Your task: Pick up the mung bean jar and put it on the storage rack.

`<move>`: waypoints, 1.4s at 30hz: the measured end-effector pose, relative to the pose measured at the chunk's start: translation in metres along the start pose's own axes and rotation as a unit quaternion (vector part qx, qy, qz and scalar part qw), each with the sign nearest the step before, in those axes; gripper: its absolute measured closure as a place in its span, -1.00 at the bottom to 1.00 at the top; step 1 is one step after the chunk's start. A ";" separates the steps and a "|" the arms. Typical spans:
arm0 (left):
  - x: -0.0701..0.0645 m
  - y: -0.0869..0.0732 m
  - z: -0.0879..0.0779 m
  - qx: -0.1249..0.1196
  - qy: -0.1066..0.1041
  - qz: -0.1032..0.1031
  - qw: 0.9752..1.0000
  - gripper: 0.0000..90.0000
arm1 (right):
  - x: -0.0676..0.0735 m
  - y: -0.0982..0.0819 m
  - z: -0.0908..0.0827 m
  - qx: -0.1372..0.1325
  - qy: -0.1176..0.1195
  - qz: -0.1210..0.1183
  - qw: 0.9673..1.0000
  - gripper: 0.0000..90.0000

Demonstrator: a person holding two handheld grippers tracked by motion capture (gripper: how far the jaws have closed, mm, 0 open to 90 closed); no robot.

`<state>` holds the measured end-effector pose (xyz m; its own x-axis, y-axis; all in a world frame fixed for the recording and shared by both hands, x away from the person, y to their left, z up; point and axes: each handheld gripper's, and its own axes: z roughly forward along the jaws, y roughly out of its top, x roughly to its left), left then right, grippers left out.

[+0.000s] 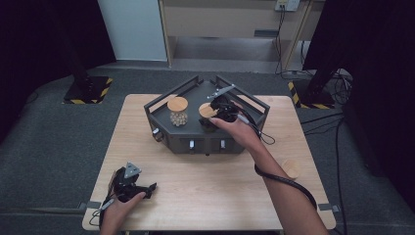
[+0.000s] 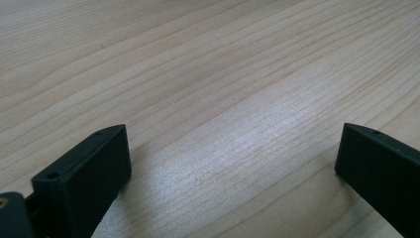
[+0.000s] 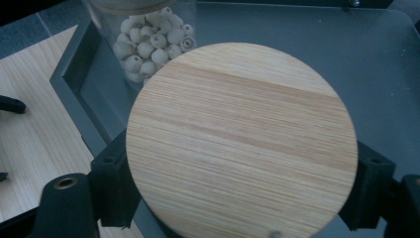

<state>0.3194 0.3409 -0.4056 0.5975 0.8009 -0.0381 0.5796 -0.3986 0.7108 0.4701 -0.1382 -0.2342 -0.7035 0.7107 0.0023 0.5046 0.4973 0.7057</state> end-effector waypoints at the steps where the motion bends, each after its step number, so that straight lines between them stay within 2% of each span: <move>1: 0.000 0.000 0.000 0.000 0.000 0.000 1.000 -1.00 | 0.000 0.000 0.000 0.001 0.001 -0.001 1.000 -0.60; 8: 0.000 0.000 0.000 0.000 0.000 0.000 1.000 -1.00 | 0.006 -0.002 -0.005 0.000 -0.002 -0.019 1.000 -0.81; 11: 0.000 0.000 0.000 0.000 0.000 0.000 1.000 -1.00 | 0.004 -0.008 -0.011 -0.006 0.003 -0.015 1.000 -0.84; 20: 0.000 0.000 0.000 0.000 0.000 0.000 1.000 -1.00 | 0.000 -0.023 -0.035 -0.015 0.000 -0.015 1.000 -0.87; 24: 0.000 0.000 0.000 0.000 0.000 0.000 1.000 -1.00 | 0.001 -0.027 -0.048 -0.017 -0.003 -0.024 1.000 -0.87; 34: 0.000 0.000 0.000 0.000 0.000 0.000 1.000 -1.00 | 0.000 -0.042 -0.072 -0.030 -0.012 -0.017 0.999 -0.87; 42: 0.000 0.000 0.000 0.000 0.000 0.000 1.000 -1.00 | 0.003 -0.051 -0.091 -0.037 -0.010 -0.013 0.999 -0.85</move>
<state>0.3192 0.3406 -0.4056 0.5976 0.8009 -0.0368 0.5791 -0.3995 0.7106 0.3968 -0.2068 -0.2056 -0.7053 0.7083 -0.0294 0.4481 0.4776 0.7557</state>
